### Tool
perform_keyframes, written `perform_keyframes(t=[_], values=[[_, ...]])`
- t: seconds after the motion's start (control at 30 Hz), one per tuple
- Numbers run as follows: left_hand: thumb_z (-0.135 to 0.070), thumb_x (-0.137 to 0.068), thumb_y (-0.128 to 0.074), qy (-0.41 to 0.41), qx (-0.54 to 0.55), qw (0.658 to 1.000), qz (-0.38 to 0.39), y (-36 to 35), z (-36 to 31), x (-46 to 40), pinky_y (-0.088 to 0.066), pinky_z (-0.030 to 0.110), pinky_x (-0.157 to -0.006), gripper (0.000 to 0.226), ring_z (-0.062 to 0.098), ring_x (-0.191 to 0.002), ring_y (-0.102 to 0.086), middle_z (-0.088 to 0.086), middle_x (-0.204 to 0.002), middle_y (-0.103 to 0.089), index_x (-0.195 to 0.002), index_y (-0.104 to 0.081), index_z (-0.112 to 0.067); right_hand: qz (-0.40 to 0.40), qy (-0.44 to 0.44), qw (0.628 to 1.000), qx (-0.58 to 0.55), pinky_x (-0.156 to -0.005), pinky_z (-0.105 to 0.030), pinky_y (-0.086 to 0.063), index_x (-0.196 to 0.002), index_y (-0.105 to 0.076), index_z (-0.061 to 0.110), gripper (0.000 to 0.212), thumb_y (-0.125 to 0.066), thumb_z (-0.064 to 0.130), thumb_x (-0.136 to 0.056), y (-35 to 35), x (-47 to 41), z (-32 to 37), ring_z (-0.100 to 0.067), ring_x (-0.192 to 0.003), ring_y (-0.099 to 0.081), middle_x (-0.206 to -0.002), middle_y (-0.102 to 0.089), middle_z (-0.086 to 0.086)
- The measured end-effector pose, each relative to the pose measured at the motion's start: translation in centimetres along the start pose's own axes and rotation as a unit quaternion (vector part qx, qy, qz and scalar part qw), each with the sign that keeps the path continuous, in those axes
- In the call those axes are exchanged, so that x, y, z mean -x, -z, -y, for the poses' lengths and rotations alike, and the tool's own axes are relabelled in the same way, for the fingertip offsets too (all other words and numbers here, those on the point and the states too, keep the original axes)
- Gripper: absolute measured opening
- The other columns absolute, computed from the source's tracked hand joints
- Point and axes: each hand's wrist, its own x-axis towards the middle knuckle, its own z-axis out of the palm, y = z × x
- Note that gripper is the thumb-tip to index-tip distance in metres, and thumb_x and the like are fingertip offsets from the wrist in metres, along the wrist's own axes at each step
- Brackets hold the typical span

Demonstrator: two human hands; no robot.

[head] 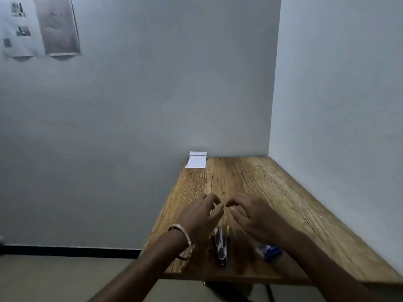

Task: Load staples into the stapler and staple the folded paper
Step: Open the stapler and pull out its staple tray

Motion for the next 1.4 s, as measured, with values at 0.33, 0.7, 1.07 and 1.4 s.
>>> perform_keyframes(t=[0.33, 0.7, 1.07, 1.4], values=[[-0.076, -0.078, -0.029, 0.024, -0.039, 0.999, 0.004, -2.0, -0.3, 4.9, -0.042, 0.025, -0.088, 0.080, 0.010, -0.112, -0.049, -0.006, -0.132, -0.047, -0.141, -0.037, -0.028, 0.047, 0.054, 0.997, 0.011, -0.112, -0.038, -0.035, -0.135, -0.052, 0.034, 0.044, -0.051, 0.028, -0.092, -1.0, 3.5, 0.6, 0.000, -0.126, -0.049, -0.137, -0.057, 0.018], [-0.047, -0.085, -0.057, 0.012, -0.062, 0.997, 0.033, -2.2, -0.4, 5.2, -0.049, 0.031, -0.086, 0.047, 0.014, -0.101, -0.052, -0.003, -0.117, -0.054, -0.126, -0.052, -0.024, 0.103, 0.061, 0.990, 0.074, -0.109, -0.034, -0.030, -0.140, -0.047, 0.034, 0.046, -0.057, 0.028, -0.096, -2.1, 2.7, -0.6, -0.008, -0.124, -0.049, -0.134, -0.058, 0.011], [-0.026, -0.096, -0.051, -0.044, -0.019, 0.997, 0.054, -1.5, 1.3, 2.8, -0.052, 0.029, -0.088, 0.027, 0.010, -0.105, -0.059, -0.005, -0.119, -0.064, -0.123, -0.054, -0.027, 0.086, 0.051, 0.994, 0.033, -0.079, -0.012, -0.042, -0.115, -0.067, 0.026, 0.022, -0.063, 0.024, -0.093, -1.8, 0.7, -1.6, 0.005, -0.090, -0.054, -0.107, -0.068, 0.010], [-0.025, -0.103, -0.036, -0.009, 0.143, 0.987, 0.076, -2.8, 0.6, -2.5, -0.048, 0.031, -0.077, 0.022, 0.017, -0.096, -0.060, 0.003, -0.112, -0.064, -0.119, -0.051, -0.019, -0.031, -0.118, 0.970, -0.210, -0.082, -0.037, -0.060, -0.108, -0.066, 0.025, 0.027, -0.073, 0.013, -0.085, -0.3, -2.9, -3.9, -0.017, -0.085, -0.072, -0.089, -0.073, -0.005]])
